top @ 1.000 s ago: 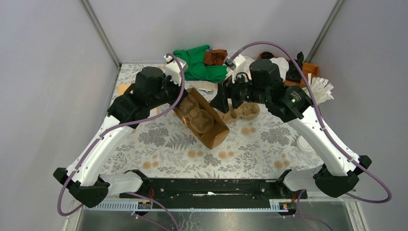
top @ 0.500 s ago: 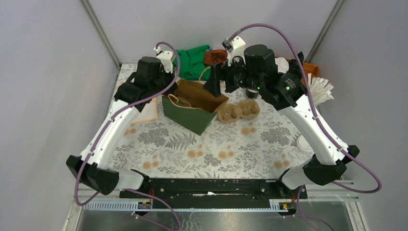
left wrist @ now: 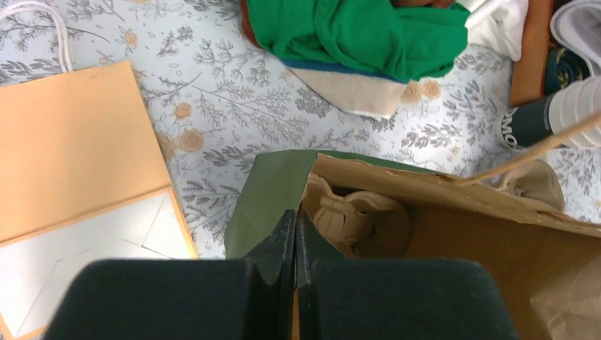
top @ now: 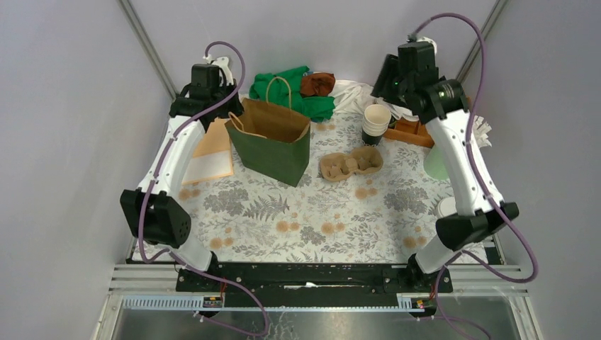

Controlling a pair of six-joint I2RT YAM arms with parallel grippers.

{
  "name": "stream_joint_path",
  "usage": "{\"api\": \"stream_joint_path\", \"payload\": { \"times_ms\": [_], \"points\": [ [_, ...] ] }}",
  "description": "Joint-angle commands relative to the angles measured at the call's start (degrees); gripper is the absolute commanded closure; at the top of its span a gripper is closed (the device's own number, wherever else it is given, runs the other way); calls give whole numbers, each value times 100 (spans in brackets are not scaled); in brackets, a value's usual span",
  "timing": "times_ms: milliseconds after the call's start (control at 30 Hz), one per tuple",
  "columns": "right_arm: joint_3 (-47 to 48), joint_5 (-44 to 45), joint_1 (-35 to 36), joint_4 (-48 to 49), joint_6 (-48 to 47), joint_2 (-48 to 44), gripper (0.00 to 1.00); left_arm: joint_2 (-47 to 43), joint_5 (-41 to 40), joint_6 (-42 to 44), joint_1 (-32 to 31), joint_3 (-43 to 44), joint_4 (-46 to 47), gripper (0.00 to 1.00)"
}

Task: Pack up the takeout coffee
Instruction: Move the takeout bag to the center of the board.

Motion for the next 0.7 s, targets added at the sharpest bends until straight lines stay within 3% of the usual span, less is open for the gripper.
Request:
{"api": "stream_joint_path", "payload": {
  "times_ms": [0,100,200,400,600,667],
  "points": [
    [-83,-249,-748,-1050,1513,656,36,152,20,-179,126,480,612,98],
    [-267,-13,-813,-1204,1967,975,37,354,-37,-200,209,630,781,97],
    [-686,362,-829,-744,2129,949,40,454,-63,-299,241,589,1044,93],
    [-806,794,-1041,-621,2269,1250,49,649,-198,-619,371,1121,829,56],
    [-872,946,-1143,-321,2356,1430,54,436,-154,-699,409,1498,793,44],
    [-871,944,-1147,-263,2440,1499,54,248,-147,-732,409,1544,859,35]
  ]
}}
